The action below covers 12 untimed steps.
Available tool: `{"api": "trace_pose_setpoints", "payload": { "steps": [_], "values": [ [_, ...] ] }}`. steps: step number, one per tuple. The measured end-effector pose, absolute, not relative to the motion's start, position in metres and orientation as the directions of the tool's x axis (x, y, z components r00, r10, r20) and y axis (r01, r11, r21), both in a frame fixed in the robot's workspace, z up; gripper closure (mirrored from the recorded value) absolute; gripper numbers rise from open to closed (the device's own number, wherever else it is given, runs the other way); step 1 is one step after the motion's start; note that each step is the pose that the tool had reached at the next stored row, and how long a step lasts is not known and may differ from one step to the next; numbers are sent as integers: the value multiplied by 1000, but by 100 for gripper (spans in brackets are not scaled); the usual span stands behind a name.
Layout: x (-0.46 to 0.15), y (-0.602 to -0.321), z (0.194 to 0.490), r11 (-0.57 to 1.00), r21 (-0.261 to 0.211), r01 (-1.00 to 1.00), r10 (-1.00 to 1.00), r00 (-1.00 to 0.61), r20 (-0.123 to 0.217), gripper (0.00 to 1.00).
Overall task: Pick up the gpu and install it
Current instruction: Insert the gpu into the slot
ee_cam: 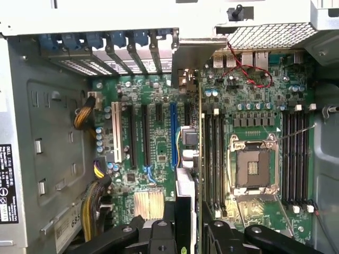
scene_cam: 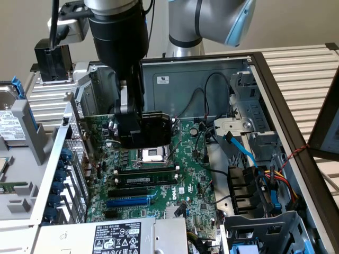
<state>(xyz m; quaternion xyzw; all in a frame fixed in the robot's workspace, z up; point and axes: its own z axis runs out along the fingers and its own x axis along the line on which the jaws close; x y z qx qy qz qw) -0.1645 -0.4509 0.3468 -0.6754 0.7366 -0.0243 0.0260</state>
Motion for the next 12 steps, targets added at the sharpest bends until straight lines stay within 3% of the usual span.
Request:
{"api": "trace_pose_setpoints", "payload": {
  "steps": [12],
  "values": [
    [-165, -452, 345, 86, -70, -994, -996, -86, -2, 72]
  ]
}}
